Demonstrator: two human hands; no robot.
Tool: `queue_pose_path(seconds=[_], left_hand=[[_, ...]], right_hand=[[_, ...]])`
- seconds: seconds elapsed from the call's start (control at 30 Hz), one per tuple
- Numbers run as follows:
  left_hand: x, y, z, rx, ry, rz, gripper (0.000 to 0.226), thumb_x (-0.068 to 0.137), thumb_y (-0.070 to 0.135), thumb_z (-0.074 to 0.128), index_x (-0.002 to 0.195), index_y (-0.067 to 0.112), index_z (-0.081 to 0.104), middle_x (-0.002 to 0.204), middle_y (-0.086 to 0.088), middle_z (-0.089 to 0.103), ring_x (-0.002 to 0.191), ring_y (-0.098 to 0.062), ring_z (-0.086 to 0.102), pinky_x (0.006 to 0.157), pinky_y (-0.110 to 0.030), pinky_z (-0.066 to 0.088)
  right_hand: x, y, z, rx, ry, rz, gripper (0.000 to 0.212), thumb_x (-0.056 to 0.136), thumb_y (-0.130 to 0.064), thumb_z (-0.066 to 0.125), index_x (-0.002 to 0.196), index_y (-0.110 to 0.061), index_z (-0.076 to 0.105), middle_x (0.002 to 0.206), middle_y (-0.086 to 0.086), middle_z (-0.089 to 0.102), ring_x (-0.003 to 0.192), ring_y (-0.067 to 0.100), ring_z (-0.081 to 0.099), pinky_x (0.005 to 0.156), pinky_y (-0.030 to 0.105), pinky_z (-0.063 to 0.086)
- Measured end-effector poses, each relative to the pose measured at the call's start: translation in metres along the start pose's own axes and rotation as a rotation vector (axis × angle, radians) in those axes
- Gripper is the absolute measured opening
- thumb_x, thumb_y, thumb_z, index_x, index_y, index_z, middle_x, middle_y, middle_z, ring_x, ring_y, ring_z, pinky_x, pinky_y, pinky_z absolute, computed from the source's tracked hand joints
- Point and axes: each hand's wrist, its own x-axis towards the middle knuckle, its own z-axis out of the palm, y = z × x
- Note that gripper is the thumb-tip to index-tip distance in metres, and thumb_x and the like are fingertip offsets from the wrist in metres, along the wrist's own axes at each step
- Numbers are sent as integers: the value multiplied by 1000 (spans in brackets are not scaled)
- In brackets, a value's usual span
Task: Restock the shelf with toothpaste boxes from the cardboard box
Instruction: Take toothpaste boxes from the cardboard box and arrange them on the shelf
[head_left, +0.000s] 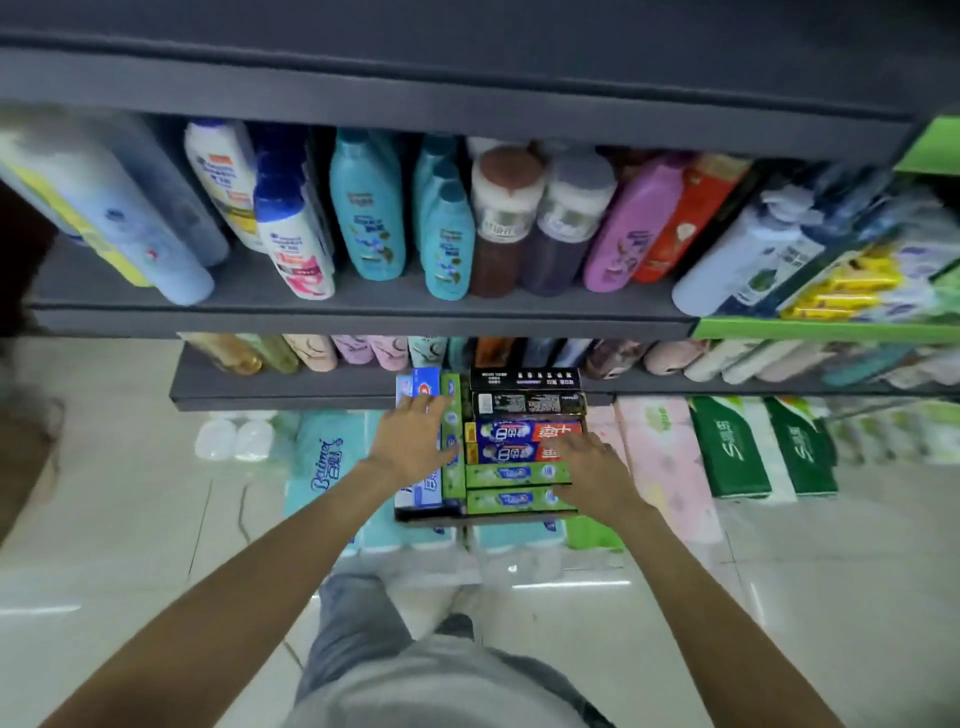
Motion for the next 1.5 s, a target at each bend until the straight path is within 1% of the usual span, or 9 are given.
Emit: queue_pose_path(seconds=[0.3, 0.53, 0.77, 0.83, 0.9, 1.0, 1.17, 1.3, 1.5], left_hand=[[7, 46, 65, 306, -118, 256, 79, 87, 56, 50, 146, 16, 18, 143, -9, 35, 132, -27, 32, 110, -41, 26], [30, 75, 87, 271, -243, 210, 94, 80, 58, 60, 148, 17, 9, 140, -13, 39, 129, -29, 38, 107, -41, 31], [25, 88, 80, 21, -136, 178, 79, 75, 57, 63, 135, 17, 31, 117, -5, 56, 100, -23, 57, 79, -34, 50], [20, 96, 67, -131, -118, 103, 70, 75, 64, 60, 122, 18, 36, 93, 3, 58, 78, -18, 58, 65, -30, 48], [15, 106, 52, -360, -135, 7, 65, 75, 66, 59, 114, 18, 36, 80, 9, 54, 66, -13, 55, 59, -28, 43], [10, 115, 25, -673, -141, -74, 64, 76, 60, 64, 113, 17, 33, 81, 6, 56, 66, -9, 55, 57, -28, 44], [-8, 115, -15, -871, -90, 35, 77, 64, 44, 75, 120, 20, 28, 103, 4, 60, 91, -14, 63, 83, -40, 53], [-30, 110, -41, -843, 6, 207, 91, 65, 34, 83, 132, 27, 22, 119, 11, 56, 105, -6, 58, 88, -24, 48], [-64, 72, -97, -1158, 169, 75, 58, 74, 57, 67, 121, 34, 42, 110, 23, 60, 99, 8, 58, 95, -24, 45]], right_hand=[[8, 37, 55, 15, -105, -35, 73, 77, -22, 72, 139, -27, 34, 141, 0, 42, 127, 24, 37, 103, 38, 32], [19, 48, 53, -139, -75, -146, 83, 68, -36, 74, 137, -23, 30, 136, 0, 46, 121, 24, 43, 102, 41, 31], [-7, 52, 15, -123, 305, -204, 78, 55, -31, 74, 127, -17, 49, 121, 2, 56, 116, 27, 47, 106, 56, 28], [-24, 52, 3, 66, 553, -33, 63, 65, -23, 67, 125, -18, 49, 125, 3, 53, 121, 25, 41, 109, 56, 22], [-43, 47, -9, 462, 694, 180, 47, 78, -18, 64, 122, -14, 50, 121, 6, 53, 114, 27, 46, 99, 44, 37], [-58, 14, -27, 1142, 496, 233, 41, 87, -11, 64, 122, -22, 47, 111, -4, 56, 101, 18, 59, 80, 20, 47], [-60, -29, -52, 1461, 378, 107, 49, 92, -5, 55, 134, -23, 38, 118, -6, 58, 92, 4, 64, 74, 19, 52], [-62, -45, -76, 1498, 513, 114, 52, 86, 1, 61, 127, -17, 34, 106, -3, 61, 78, -4, 65, 70, 20, 53], [-72, -59, -116, 1889, 284, -33, 44, 89, 5, 47, 124, -22, 48, 107, 11, 65, 91, 26, 61, 82, 42, 48]])
